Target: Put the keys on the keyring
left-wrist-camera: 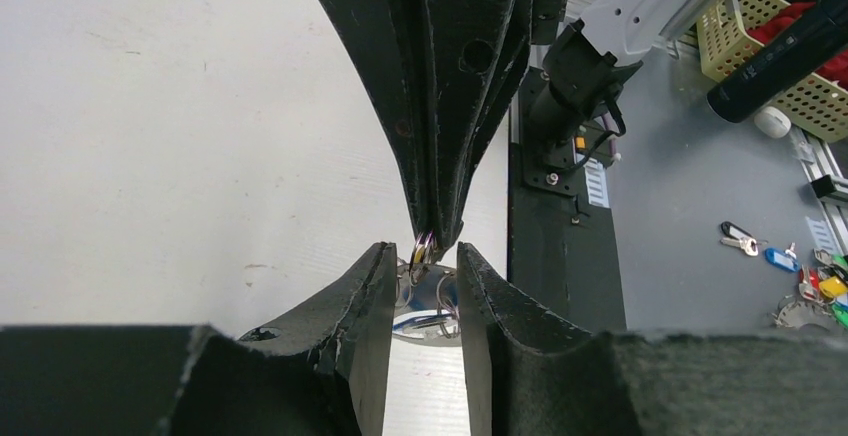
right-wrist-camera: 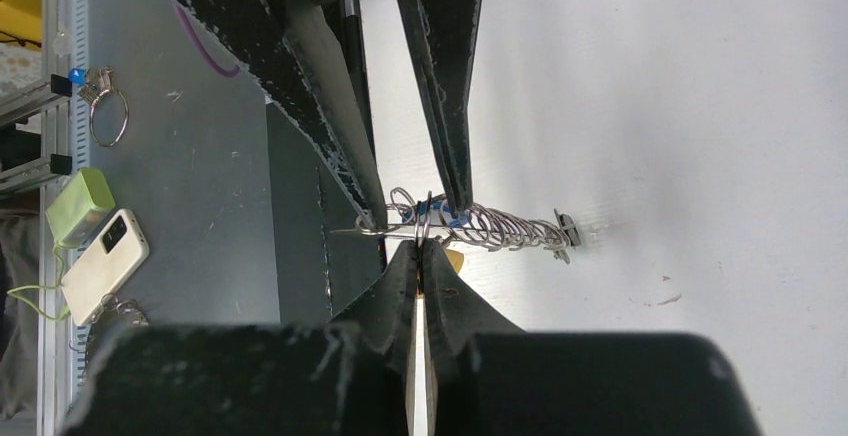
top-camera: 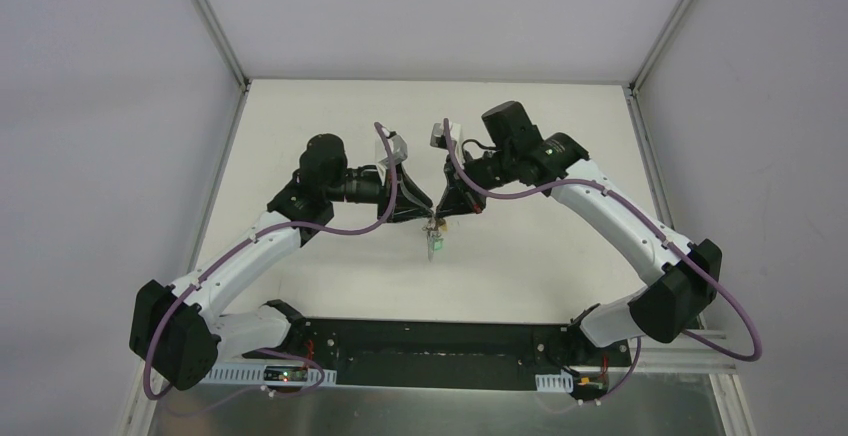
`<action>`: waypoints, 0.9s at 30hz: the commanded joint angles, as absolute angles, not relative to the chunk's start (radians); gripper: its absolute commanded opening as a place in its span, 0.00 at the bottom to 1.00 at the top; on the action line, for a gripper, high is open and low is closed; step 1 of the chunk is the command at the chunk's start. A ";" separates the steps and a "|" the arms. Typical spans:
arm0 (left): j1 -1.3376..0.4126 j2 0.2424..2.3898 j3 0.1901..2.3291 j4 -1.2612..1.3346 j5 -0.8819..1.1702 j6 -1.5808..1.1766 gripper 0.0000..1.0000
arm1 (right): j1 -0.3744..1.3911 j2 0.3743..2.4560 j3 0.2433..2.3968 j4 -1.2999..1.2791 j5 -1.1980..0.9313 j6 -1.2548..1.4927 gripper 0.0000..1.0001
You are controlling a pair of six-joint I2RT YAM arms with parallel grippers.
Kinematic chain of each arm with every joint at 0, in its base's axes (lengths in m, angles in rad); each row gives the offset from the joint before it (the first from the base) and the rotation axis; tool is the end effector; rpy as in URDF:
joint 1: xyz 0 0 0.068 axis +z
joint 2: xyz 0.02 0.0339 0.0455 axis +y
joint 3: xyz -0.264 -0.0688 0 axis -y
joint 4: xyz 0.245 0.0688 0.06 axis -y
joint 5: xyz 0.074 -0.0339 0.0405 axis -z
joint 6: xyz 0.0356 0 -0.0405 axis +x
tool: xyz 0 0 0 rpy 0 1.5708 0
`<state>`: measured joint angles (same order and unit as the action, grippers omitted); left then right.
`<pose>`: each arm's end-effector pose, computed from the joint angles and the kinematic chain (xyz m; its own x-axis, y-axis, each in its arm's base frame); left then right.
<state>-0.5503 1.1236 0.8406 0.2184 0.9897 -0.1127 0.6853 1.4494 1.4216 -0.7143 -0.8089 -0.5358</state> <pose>0.1985 -0.1567 0.3347 -0.1669 0.0300 -0.9855 0.9855 0.0353 -0.1658 0.2216 0.2144 0.3621 -0.0161 -0.4683 -0.8834 -0.9978 -0.0490 0.0442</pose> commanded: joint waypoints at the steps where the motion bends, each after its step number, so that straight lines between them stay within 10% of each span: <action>1: -0.557 1.127 0.883 0.227 1.026 -0.084 0.27 | 0.690 1.439 1.456 -0.690 -0.856 -0.531 0.00; 16: -0.560 1.143 0.887 0.265 1.021 -0.129 0.14 | 0.690 1.442 1.440 -0.671 -0.868 -0.522 0.00; 27: -0.560 1.122 0.875 0.285 1.016 -0.129 0.22 | 0.687 1.433 1.425 -0.674 -0.859 -0.528 0.00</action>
